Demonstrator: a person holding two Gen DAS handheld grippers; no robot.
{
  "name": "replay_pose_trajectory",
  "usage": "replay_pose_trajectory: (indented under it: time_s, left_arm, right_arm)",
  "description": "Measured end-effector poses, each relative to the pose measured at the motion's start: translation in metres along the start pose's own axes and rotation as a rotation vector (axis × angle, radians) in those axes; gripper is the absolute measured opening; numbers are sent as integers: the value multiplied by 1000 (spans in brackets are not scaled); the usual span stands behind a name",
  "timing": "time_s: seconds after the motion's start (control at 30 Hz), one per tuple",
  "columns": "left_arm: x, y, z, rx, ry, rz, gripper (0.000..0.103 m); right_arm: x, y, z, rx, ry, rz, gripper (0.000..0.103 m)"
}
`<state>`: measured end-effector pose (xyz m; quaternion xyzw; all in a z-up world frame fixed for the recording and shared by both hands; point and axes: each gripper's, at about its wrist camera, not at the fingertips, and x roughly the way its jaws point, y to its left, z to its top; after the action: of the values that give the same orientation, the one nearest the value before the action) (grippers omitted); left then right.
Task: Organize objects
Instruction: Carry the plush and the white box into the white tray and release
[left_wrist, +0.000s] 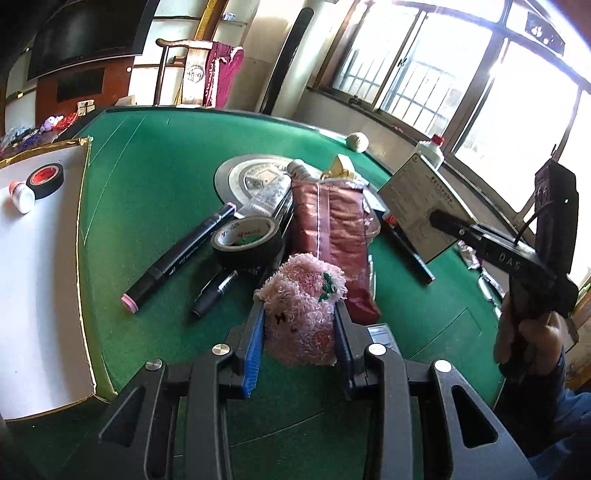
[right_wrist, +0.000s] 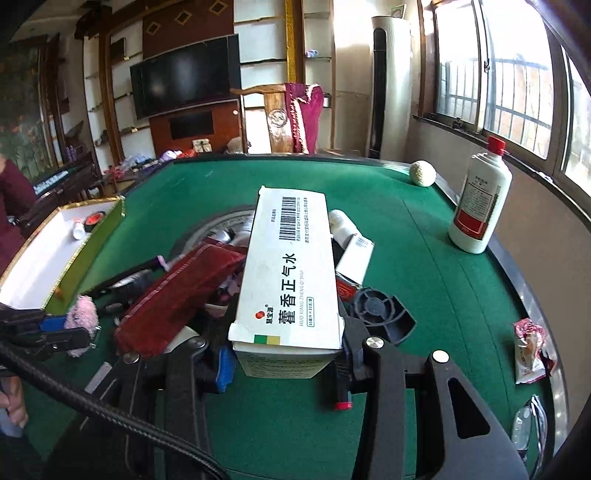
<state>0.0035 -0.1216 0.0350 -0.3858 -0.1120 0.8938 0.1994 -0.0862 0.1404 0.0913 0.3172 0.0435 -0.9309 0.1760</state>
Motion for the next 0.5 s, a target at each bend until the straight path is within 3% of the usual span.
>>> replay_pose_trajectory:
  time_s: [0.2,0.5]
  left_arm:
    - [-9,6,5,-39,-40,-33,30]
    - [-42,17,13,-66,-112,-51,30]
  right_arm:
    - [2,17,3,25,28,87,41]
    - [1,73,23,-54,73,192,41]
